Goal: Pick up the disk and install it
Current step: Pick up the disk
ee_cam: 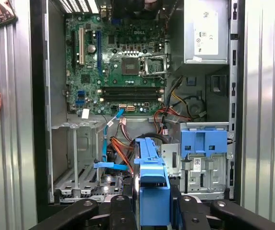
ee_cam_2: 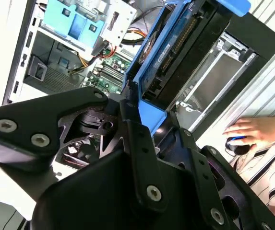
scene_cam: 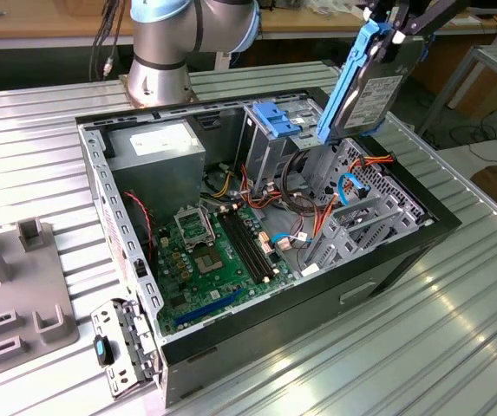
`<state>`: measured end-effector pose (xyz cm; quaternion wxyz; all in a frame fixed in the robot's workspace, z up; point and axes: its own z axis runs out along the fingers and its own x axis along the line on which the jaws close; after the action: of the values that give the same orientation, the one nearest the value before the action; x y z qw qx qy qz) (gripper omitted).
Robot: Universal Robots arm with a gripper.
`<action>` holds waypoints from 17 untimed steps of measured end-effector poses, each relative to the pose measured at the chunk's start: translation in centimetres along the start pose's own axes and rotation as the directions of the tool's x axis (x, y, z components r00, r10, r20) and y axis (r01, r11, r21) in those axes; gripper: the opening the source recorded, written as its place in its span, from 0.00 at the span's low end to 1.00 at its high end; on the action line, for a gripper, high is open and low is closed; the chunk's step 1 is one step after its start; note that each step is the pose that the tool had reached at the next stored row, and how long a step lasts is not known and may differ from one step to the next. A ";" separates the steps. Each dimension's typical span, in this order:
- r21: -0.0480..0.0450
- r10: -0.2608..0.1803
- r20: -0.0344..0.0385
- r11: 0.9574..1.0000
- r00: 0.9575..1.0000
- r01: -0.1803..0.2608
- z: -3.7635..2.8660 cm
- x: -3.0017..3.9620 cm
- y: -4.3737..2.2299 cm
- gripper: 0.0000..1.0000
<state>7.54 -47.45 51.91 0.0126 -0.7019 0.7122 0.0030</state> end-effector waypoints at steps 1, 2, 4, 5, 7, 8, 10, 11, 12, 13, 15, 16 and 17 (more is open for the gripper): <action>0.000 0.000 0.000 1.000 1.000 0.000 -0.02 1.62 -0.39 0.37; 0.000 0.000 0.000 1.000 1.000 0.000 -0.06 3.20 -0.49 0.37; 0.000 0.000 0.000 1.000 1.000 0.000 -0.09 4.48 -0.51 0.37; 0.000 0.000 0.002 1.000 1.000 0.000 -0.09 5.20 -0.52 0.37; 0.000 0.000 0.006 1.000 1.000 0.000 -0.13 6.06 -0.53 0.37; 0.001 0.000 0.010 1.000 1.000 0.000 -0.15 7.15 -0.55 0.37; 0.001 0.000 0.017 1.000 1.000 0.000 -0.18 9.27 -0.58 0.37; 0.001 0.000 0.019 1.000 1.000 0.000 -0.21 9.93 -0.59 0.37; 0.001 0.000 0.020 1.000 1.000 0.000 -0.20 10.08 -0.59 0.37; 0.001 0.000 0.019 1.000 1.000 0.000 -0.21 10.07 -0.59 0.37; 0.001 0.000 0.019 1.000 1.000 0.000 -0.22 10.07 -0.59 0.37; 0.001 0.000 0.019 1.000 1.000 0.000 -0.21 10.08 -0.59 0.37; 0.001 0.000 0.019 1.000 1.000 0.000 -0.21 10.08 -0.59 0.37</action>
<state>7.98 -57.54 51.91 0.0198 -0.7017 0.7121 0.0095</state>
